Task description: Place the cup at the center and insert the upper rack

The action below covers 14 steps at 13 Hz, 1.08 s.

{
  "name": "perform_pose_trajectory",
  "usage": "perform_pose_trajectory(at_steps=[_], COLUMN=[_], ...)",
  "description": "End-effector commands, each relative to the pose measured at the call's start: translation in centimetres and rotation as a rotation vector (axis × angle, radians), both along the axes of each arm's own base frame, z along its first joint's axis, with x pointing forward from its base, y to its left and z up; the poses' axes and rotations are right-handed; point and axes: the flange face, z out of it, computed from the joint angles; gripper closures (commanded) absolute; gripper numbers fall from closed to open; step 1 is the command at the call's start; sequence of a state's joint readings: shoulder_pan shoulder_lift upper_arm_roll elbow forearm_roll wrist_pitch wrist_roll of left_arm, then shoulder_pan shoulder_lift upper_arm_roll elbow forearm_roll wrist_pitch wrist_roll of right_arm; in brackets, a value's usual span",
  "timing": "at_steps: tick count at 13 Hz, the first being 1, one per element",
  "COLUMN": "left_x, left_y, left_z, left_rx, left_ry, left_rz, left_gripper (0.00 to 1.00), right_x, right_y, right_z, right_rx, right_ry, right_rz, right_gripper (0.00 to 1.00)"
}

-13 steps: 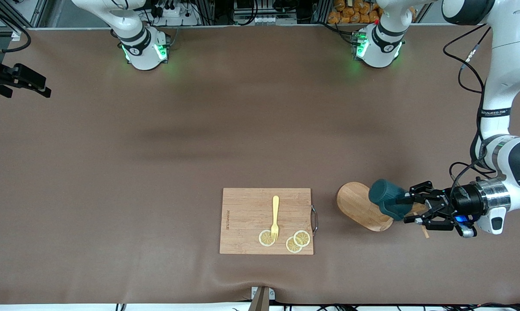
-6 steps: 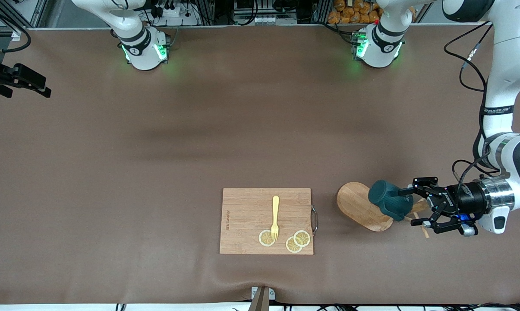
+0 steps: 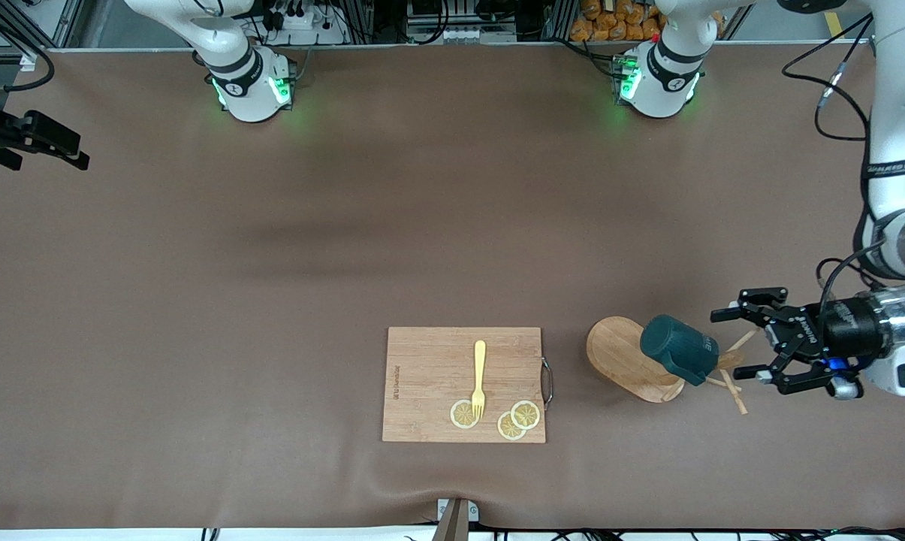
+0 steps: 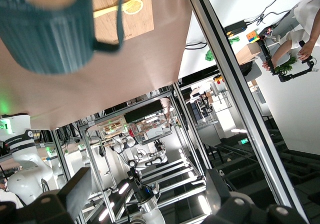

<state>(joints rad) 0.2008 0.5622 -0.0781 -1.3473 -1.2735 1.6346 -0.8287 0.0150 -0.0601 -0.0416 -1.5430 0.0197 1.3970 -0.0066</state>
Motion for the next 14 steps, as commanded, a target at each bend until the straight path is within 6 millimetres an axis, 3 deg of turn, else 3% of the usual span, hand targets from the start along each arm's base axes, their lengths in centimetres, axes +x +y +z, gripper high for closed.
perform_pose_trajectory(at_steps=[1,8,12,14], left_x=[-1.6,-6.6,-8.7,-9.8], left_y=[0.2,0.8,-0.4,-3.2], left_z=[4.4,14.0,16.7,17.3], left_rx=[0.041,0.323,0.509,0.643], left_ry=[0.000,-0.126,-0.165,-0.207], left_rz=[-0.009,-0.099,-0.153,-0.247], left_gripper=[0.00,0.00,0.00,0.00], right_x=[-0.8,-1.7,-2.0,-2.0], right_y=[0.2,-2.8,-3.2,-3.2], right_z=[0.5,0.6,0.7,0.6], right_rx=[0.009,-0.005,-0.005,-0.007], right_ry=[-0.009,0.023,0.033,0.038], right_rz=[-0.017,-0.055,-0.070,-0.070], right_gripper=[0.00,0.00,0.00,0.00])
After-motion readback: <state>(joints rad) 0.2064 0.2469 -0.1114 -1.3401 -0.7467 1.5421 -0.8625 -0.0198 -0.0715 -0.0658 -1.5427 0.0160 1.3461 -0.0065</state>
